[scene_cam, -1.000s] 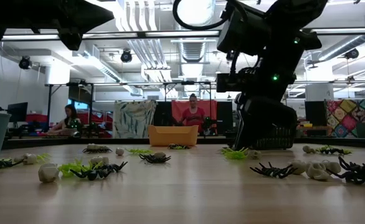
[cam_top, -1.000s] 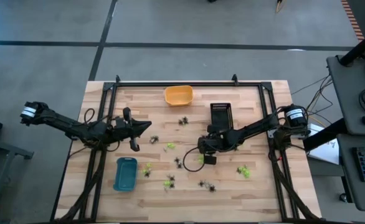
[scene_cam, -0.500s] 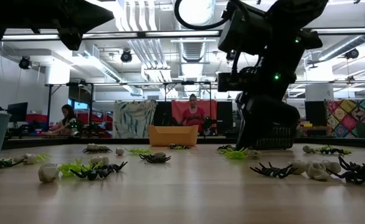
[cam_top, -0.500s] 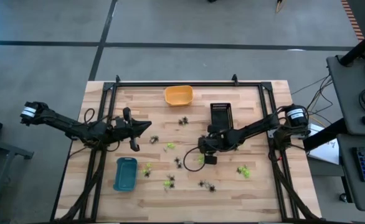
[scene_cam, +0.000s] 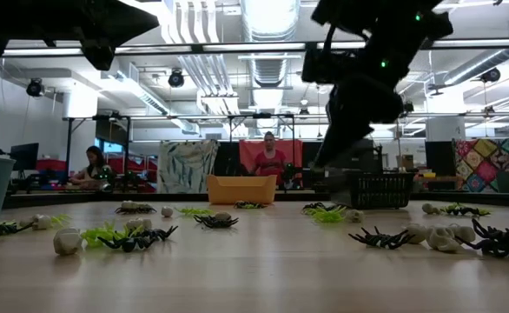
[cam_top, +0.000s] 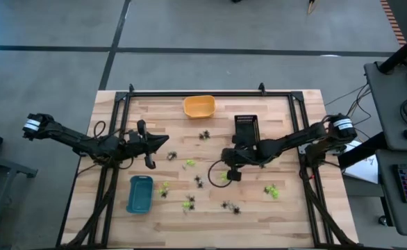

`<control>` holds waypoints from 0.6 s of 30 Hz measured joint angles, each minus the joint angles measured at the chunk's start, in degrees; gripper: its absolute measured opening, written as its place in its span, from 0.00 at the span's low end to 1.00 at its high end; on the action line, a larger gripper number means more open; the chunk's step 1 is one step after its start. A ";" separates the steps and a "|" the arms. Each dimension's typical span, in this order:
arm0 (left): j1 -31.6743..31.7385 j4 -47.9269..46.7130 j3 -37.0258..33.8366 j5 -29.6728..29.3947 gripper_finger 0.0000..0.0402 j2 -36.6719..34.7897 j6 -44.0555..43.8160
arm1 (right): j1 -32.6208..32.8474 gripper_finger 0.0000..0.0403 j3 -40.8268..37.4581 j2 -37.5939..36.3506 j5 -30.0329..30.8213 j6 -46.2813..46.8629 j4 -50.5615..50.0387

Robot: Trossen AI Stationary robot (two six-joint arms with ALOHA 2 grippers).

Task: Sort Halloween decoration
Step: Put the white skull toy into the black bin

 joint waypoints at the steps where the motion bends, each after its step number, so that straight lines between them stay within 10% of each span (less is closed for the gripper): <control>1: 0.02 0.04 0.00 -0.02 0.00 0.00 0.00 | -0.43 0.02 0.00 -1.11 0.22 0.07 0.06; 18: 0.01 0.90 0.00 -0.02 0.00 0.00 0.77 | -24.88 0.02 0.04 -11.95 -6.56 -13.47 -18.49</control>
